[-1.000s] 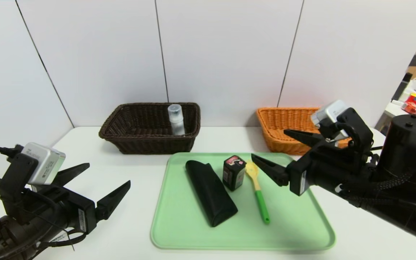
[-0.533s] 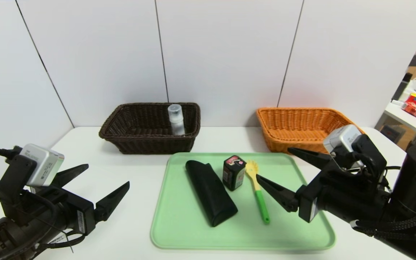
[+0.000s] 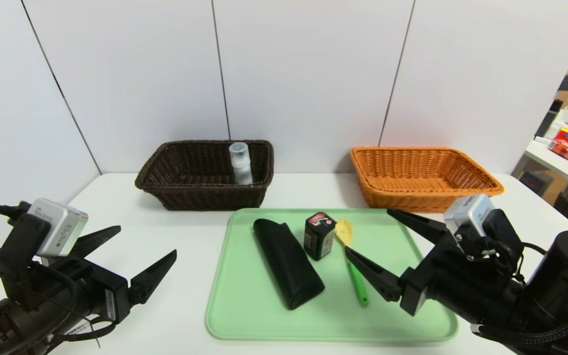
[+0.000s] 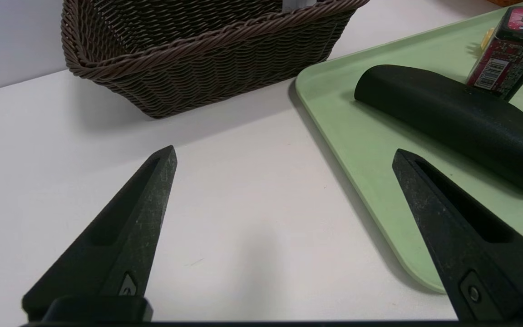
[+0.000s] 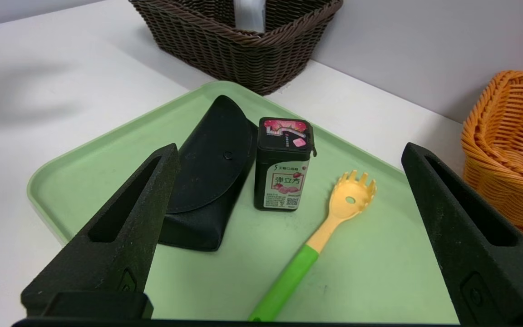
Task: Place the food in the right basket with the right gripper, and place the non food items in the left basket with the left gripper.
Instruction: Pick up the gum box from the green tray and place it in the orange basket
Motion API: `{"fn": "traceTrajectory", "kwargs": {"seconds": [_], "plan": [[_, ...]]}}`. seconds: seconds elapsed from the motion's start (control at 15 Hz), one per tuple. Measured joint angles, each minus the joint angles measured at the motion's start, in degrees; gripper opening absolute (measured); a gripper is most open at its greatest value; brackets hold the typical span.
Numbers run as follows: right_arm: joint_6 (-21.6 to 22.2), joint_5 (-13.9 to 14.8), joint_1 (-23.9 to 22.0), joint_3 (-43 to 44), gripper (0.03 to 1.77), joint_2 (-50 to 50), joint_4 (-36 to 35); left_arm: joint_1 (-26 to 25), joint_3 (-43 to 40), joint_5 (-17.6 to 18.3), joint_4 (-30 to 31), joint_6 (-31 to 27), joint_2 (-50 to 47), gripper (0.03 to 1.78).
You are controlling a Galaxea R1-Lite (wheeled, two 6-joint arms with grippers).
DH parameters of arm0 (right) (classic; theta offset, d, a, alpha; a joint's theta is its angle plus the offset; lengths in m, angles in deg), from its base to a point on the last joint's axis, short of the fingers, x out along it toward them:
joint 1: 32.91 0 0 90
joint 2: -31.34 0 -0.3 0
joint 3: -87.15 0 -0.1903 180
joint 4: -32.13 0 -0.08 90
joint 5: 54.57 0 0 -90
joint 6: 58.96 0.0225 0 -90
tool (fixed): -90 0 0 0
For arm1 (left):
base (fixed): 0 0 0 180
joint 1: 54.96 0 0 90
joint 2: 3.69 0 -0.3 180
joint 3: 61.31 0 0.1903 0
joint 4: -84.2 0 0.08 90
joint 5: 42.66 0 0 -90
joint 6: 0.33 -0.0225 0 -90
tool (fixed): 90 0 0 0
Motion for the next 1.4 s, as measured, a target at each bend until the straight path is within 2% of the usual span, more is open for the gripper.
{"fn": "traceTrajectory", "kwargs": {"seconds": [0.4,0.6,1.13,1.4], "plan": [[-0.1,-0.7,0.1,0.7,1.69,-8.9,-8.3,0.0,-0.3,0.0,0.0,0.0,-0.1,1.69],[-0.1,-2.2,0.0,2.3,1.69,-12.1,-8.4,0.0,-0.4,-0.1,0.0,0.0,-0.3,1.69],[-0.4,-2.6,-0.7,9.8,1.69,-18.4,-8.4,0.0,-0.7,-0.5,0.0,0.0,-0.4,1.69],[-0.1,-4.1,-1.8,11.6,1.69,-21.5,-8.4,0.0,-0.7,-0.5,0.0,0.0,-0.7,1.69]]}}
